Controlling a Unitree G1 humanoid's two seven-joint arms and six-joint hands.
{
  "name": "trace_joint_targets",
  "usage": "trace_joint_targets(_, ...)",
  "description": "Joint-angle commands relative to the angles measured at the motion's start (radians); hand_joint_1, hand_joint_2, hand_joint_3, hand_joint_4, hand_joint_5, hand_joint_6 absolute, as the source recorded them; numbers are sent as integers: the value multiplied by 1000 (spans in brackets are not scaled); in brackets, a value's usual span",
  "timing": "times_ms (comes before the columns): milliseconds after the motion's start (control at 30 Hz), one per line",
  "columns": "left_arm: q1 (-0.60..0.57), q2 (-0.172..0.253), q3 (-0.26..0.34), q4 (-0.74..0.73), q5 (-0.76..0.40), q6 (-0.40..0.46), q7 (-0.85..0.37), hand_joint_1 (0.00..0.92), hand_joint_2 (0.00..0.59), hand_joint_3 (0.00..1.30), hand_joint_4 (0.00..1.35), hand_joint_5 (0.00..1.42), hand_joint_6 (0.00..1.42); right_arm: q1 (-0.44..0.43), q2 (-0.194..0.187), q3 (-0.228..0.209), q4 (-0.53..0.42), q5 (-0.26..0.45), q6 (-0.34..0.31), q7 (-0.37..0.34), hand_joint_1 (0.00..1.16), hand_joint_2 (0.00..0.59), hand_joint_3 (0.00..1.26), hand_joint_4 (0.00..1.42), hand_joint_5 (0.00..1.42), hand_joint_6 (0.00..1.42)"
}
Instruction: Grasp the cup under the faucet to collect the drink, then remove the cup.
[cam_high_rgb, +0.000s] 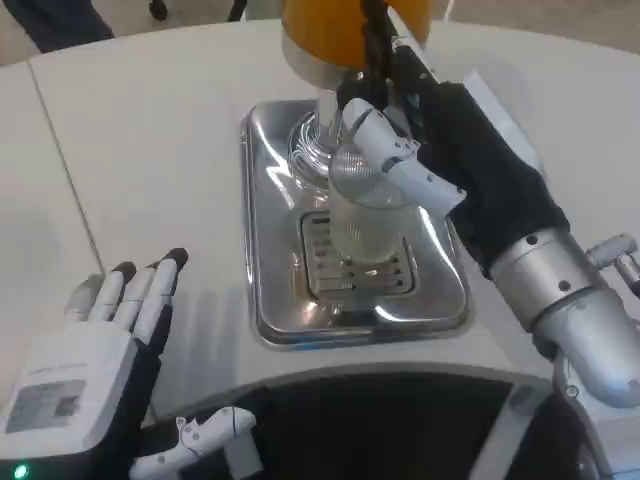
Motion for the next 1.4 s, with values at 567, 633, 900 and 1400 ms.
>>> trace_joint_targets(567, -23, -22, 6, 50, -18, -21, 22, 0, 114, 0, 0, 0, 0, -203, -240, 321, -43, -306, 105, 203, 338, 520, 0, 0, 0, 14)
trace_joint_targets(633, -27, -25, 6, 54, -17, -18, 23, 0, 112, 0, 0, 0, 0, -211, -248, 336, -50, -349, 113, 222, 316, 529, 0, 0, 0, 15)
trace_joint_targets(900, -52, -58, -2, 78, 0, 1, 55, 0, 110, 0, 0, 0, 0, -181, -291, 349, -114, -495, 105, 304, 265, 521, 0, 0, 0, 16)
trace_joint_targets(1400, -295, -149, -99, 230, -21, 27, 110, 110, 88, 0, 0, 0, 0, -127, -264, 327, -175, -602, 108, 379, 259, 518, 0, 0, 0, 16)
